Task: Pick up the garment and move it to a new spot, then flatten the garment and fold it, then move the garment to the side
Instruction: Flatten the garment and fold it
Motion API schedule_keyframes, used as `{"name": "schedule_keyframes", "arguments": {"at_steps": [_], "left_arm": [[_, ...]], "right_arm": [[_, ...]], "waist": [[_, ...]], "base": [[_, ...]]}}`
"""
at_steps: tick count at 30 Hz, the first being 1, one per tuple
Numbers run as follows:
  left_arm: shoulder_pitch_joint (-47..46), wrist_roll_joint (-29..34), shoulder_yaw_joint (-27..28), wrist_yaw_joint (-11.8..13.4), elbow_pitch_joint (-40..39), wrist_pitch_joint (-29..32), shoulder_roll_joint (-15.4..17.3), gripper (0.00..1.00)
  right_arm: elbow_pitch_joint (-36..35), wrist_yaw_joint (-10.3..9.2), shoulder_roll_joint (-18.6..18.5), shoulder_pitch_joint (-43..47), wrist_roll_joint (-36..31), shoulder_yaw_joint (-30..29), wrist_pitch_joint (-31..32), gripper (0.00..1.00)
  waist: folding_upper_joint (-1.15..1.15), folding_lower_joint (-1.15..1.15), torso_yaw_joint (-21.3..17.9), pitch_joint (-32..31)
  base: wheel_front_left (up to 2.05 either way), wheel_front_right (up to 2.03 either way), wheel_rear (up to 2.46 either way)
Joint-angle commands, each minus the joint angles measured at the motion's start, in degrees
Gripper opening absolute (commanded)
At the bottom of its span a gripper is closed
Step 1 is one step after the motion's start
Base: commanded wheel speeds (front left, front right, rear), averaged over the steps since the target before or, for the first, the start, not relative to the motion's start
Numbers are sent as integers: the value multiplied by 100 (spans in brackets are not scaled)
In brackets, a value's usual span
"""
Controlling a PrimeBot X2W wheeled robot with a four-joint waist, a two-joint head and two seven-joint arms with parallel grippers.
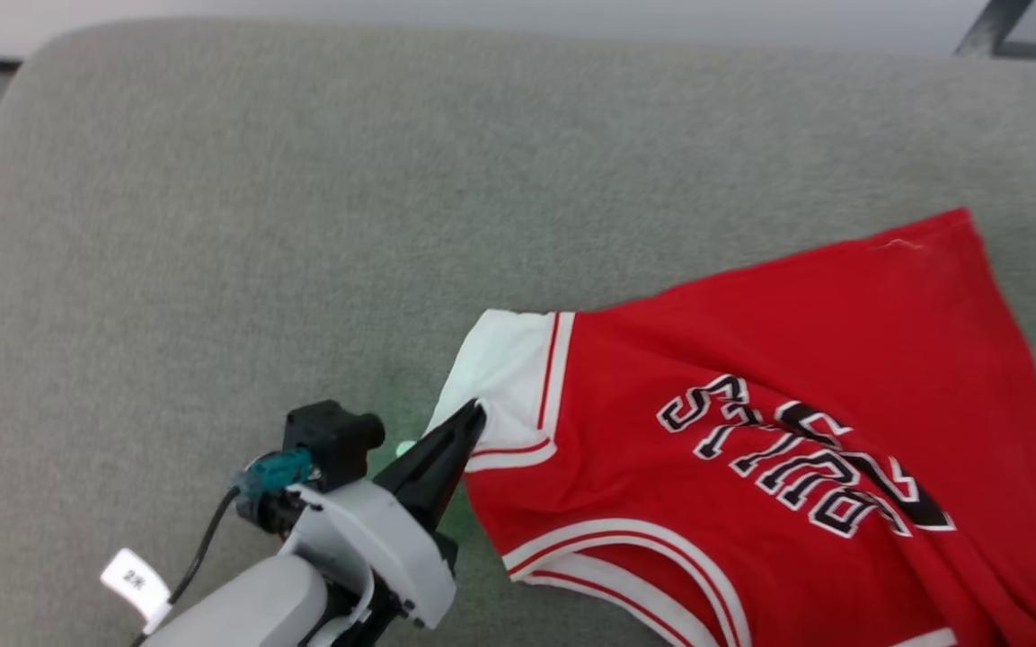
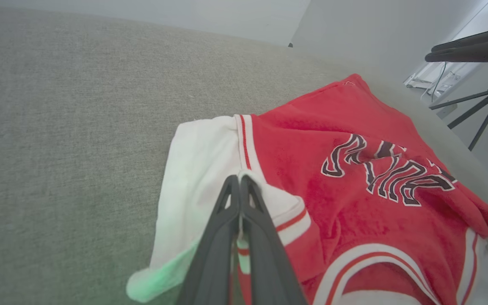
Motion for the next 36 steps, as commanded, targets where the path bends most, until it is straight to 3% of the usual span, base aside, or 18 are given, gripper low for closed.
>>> {"name": "schedule_keyframes", "arguments": {"at_steps": [1, 9, 13, 14, 15, 17, 24, 30, 36], "left_arm": [[-159, 74, -15, -39, 5, -9, -100, 0], [-495, 229, -89, -156, 162, -103, -382, 0], [-556, 250, -101, -202, 261, -144, -451, 0], [-564, 248, -100, -206, 285, -154, -461, 0], [-567, 245, -101, -218, 303, -167, -476, 0], [-565, 231, -99, -231, 355, -179, -480, 0], [-487, 88, -21, -341, 490, -303, -522, 0], [-700, -61, 137, -591, 642, -338, -418, 0], [-1689, -218, 561, -968, 914, -257, -372, 0]], "right_arm": [[355, 0, 35, -362, -60, 318, -25, 100], [1617, 0, -160, -1045, -50, 1280, -262, 100], [1941, 0, -89, -1071, 96, 1646, -339, 100], [2025, 1, -68, -1083, 175, 1746, -354, 73], [2070, 2, -51, -1082, 245, 1877, -363, 40], [2144, 12, -31, -1115, 322, 2106, -402, 0], [2358, 12, 47, -1400, 666, 2382, -931, 0], [2668, -1, 156, -1725, 1029, 1986, -1737, 0], [3240, -1, 489, -2361, 976, 1368, -2624, 0]], "waist": [[0, 0, 460, 556], [0, 0, 849, 981], [0, 0, 908, 1014], [0, 0, 916, 1015], [0, 0, 920, 1011], [0, 0, 915, 990], [0, 0, 798, 710], [0, 0, 597, 385], [0, 0, 332, 345]], "base": [[0, 0, 0], [0, 0, 0], [0, 0, 0], [0, 0, 0], [0, 0, 0], [0, 0, 0], [0, 0, 0], [0, 0, 0], [0, 0, 0]]}}
